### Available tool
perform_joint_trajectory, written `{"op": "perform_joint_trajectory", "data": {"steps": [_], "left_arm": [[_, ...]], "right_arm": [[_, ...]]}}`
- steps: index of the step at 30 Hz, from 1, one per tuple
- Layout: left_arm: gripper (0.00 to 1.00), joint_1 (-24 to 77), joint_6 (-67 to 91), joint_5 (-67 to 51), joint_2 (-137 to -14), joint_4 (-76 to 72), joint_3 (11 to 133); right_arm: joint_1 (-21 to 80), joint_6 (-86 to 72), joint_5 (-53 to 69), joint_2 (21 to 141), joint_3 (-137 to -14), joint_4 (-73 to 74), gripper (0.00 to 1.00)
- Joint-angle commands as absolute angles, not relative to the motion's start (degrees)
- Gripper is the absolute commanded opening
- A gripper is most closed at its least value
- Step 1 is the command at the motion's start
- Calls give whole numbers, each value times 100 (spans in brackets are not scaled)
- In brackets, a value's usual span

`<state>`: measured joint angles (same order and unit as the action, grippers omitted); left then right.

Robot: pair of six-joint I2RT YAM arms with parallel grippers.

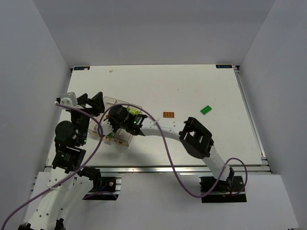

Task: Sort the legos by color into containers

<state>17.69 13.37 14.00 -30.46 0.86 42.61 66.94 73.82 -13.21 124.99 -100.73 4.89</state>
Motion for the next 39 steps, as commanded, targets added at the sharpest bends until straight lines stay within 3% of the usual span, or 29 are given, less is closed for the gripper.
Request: {"op": "perform_joint_trajectory", "data": {"steps": [1, 6, 15, 18, 22, 24, 31, 39], "left_arm": [[76, 1740, 1266, 1468, -3050, 44, 4201], [76, 1749, 1257, 1442, -3076, 44, 4192], [76, 1740, 1257, 1266, -3120, 44, 4210], [76, 1749, 1266, 1213, -3129, 35, 4210], [76, 1740, 1274, 1213, -3111, 35, 4210], [76, 1740, 1274, 1195, -3129, 35, 4210], [76, 1740, 1301, 1108, -3155, 44, 4210], [76, 1749, 1301, 976, -3129, -176, 4157]], "right_arm": [[6715, 8024, -1512, 12814, -10546, -211, 7], [6741, 8226, -1433, 13394, -11144, -342, 8], [6803, 8648, -1362, 13825, -11180, -914, 21], [6803, 8727, -1353, 13939, -11206, -1054, 37], [6812, 8728, -1327, 14027, -11250, -1151, 79], [6820, 8719, -1327, 14027, -11250, -1151, 90], [6785, 8359, -1336, 13213, -10706, -1257, 89], [6741, 8130, -1652, 12077, -9118, -1370, 89]]}}
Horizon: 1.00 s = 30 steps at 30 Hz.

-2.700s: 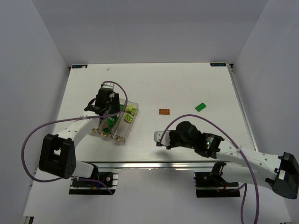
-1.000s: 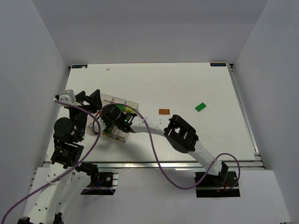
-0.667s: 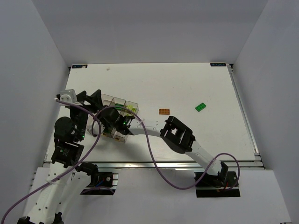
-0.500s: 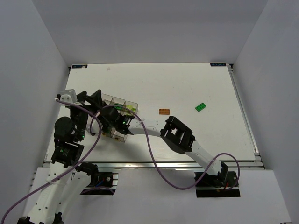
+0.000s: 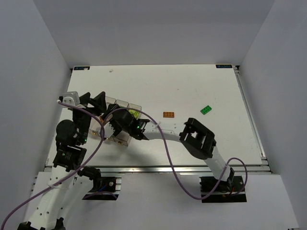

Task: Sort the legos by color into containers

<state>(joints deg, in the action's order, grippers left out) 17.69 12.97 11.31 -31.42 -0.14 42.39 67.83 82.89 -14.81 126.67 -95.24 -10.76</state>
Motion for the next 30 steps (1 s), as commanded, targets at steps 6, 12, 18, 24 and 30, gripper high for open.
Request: {"op": "perform_joint_trajectory", "data": {"steps": [6, 12, 18, 24, 30], "left_arm": [[76, 1784, 1274, 713, -3339, -176, 4184], [76, 1863, 1248, 589, -3428, -193, 4184], [76, 1916, 1257, 387, -3507, -202, 4201], [76, 1925, 1274, 273, -3551, -202, 4210], [76, 1925, 1292, 167, -3638, -202, 4219]], "right_arm": [[6610, 7885, -2056, 11260, -8070, -1740, 89], [6048, 6673, -1900, 10565, -7672, -399, 89], [4405, 5361, 709, 10204, -8358, 2335, 89], [3341, 5258, 1959, 10458, -8604, 3076, 89], [2857, 4703, 2249, 11319, -9324, 3655, 87]]}}
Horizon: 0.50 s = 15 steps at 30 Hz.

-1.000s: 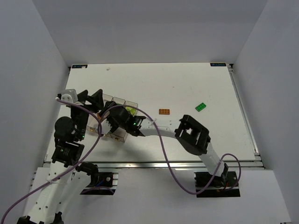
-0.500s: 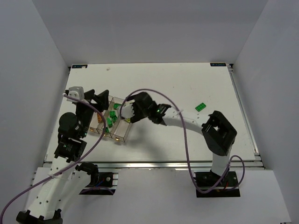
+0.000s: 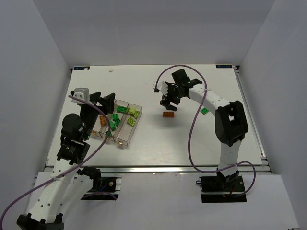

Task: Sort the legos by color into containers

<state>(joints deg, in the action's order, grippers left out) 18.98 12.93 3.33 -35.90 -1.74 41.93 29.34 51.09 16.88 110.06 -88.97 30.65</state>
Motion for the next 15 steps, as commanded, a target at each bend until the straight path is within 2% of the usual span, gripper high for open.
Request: {"op": "perform_joint_trajectory", "data": {"steps": [1, 15], "left_arm": [[76, 1934, 1292, 167, -3639, -193, 4236], [76, 1934, 1266, 185, -3533, -185, 4228]], "right_arm": [[2804, 4693, 2285, 11529, -9534, 3787, 87], [2777, 4966, 2311, 12102, -9492, 3726, 90]]}}
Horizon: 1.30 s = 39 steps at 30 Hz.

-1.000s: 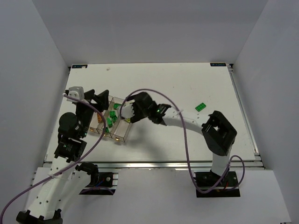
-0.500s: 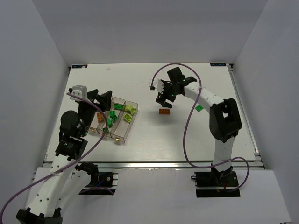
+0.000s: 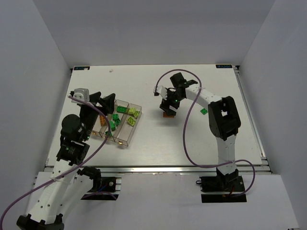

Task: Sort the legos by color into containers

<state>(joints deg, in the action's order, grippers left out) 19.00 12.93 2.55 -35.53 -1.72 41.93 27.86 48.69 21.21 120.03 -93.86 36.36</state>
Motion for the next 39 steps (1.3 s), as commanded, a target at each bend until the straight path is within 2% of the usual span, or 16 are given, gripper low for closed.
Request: {"op": "perform_joint_trajectory", "data": {"steps": [1, 14, 22, 25, 26, 29, 30, 32, 33, 36, 39], "left_arm": [[76, 1934, 1266, 185, -3533, -185, 4228], [76, 1942, 1266, 185, -3542, -185, 4227], [76, 1942, 1266, 167, -3551, -185, 4228], [76, 1942, 1266, 176, -3542, -185, 4228], [76, 1942, 1257, 184, -3551, -185, 4228], [76, 1942, 1257, 193, -3551, -176, 4228], [76, 1942, 1257, 193, -3542, -176, 4228], [76, 1942, 1257, 193, -3542, -176, 4228], [76, 1942, 1257, 193, -3533, -184, 4236], [76, 1942, 1248, 193, -3507, -176, 4228], [76, 1942, 1248, 193, -3463, -184, 4228]], "right_arm": [[2777, 4966, 2312, 12120, -9492, 3735, 90], [2786, 4957, 2294, 12217, -9246, 3577, 89], [3006, 5027, 1864, 12041, -8579, 3252, 75], [3076, 5045, 1802, 12023, -8455, 3199, 68], [3076, 5045, 1819, 12041, -8490, 3225, 61], [3085, 5045, 1881, 12094, -8613, 3418, 48], [3085, 5045, 1942, 12111, -8700, 3462, 38], [3094, 5045, 1977, 12076, -8745, 3542, 28], [3120, 5062, 1986, 12007, -8763, 3542, 18], [3277, 5168, 1864, 11717, -8745, 3455, 7], [3672, 5483, 1426, 11226, -8438, 3007, 4]]}}
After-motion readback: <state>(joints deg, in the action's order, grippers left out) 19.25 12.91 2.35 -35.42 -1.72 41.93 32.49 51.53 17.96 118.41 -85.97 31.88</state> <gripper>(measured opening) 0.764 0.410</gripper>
